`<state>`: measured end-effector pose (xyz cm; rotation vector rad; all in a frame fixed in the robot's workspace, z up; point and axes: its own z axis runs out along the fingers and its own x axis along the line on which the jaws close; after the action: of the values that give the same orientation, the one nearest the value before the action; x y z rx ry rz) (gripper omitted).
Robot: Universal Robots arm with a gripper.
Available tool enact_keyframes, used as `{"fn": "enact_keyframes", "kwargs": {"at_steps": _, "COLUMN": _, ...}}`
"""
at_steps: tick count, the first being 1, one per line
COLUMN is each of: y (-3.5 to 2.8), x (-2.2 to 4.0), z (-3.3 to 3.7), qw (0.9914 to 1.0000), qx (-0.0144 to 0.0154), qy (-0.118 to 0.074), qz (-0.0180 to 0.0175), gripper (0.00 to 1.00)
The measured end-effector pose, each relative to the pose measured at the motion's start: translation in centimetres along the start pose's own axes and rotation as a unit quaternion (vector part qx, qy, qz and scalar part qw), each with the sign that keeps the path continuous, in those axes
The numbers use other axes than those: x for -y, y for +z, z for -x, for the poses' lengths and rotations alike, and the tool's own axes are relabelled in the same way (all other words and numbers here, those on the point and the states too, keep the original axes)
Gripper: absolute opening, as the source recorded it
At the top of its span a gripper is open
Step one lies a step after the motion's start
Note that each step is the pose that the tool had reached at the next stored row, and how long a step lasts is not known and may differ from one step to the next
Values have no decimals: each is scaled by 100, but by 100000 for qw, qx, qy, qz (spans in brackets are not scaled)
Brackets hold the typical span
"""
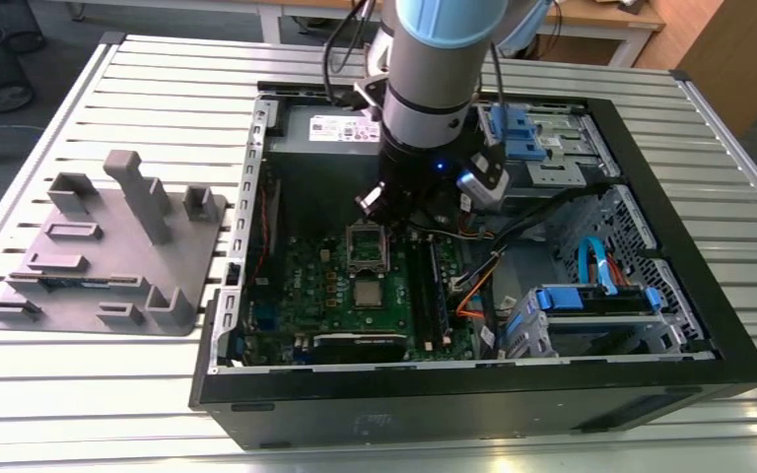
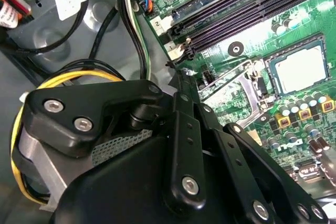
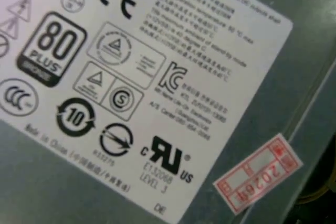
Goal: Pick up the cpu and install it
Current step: 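Close the cpu cover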
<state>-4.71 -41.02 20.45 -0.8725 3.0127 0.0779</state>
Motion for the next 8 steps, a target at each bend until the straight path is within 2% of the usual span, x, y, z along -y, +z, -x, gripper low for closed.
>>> {"fn": "enact_keyframes", "kwargs": {"at_steps": 4, "y": -15, "x": -6, "z": -16, "qw": 99989, "qx": 97, "qy": -1462, "qz": -105, "gripper": 11}}
{"fn": "enact_keyframes", "kwargs": {"at_steps": 8, "y": -56, "x": -8, "z": -29, "qw": 99962, "qx": 263, "qy": -2741, "qz": -229, "gripper": 11}}
